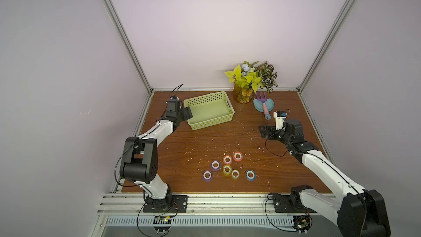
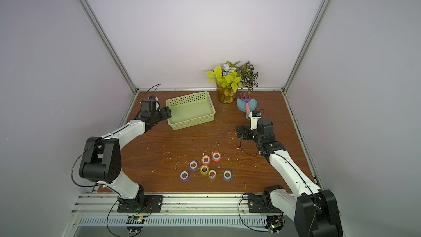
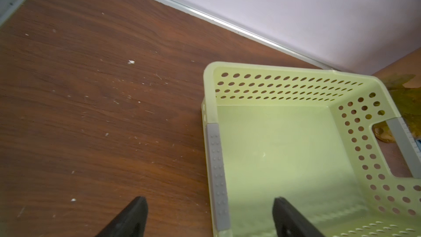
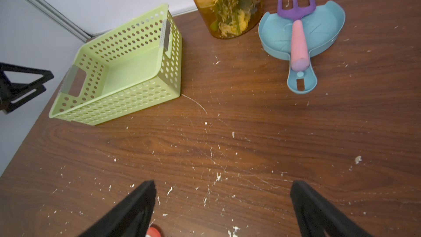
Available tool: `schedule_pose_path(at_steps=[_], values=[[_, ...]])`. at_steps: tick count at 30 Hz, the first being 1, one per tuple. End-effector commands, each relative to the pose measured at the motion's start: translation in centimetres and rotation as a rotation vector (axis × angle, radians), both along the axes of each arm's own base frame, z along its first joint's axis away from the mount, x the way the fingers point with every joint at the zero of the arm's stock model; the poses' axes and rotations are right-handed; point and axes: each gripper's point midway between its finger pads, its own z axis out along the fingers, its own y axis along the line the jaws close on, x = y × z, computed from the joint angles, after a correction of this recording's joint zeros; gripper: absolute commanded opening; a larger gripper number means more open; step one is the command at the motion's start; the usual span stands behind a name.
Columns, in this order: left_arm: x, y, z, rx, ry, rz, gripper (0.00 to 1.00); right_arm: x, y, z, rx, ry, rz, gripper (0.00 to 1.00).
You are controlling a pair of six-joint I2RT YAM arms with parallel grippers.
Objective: Put the transparent tape into the storage box
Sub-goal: Move the storage box to the center of the board.
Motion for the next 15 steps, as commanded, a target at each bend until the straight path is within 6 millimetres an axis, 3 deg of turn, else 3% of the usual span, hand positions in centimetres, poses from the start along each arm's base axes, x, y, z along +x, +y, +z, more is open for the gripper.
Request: schedule_pose_path(at_steps=[1, 15], values=[[0.3, -0.7, -0.6, -0.014, 0.039, -0.019, 0.79, 0.4, -0.3, 1.1, -0.026, -0.027, -0.022, 0.99], [0.4, -1.8, -3.0, -0.002, 0.114, -0.057, 0.45, 0.2, -1.1, 0.3, -0.025, -0.008, -0.081, 0.97]])
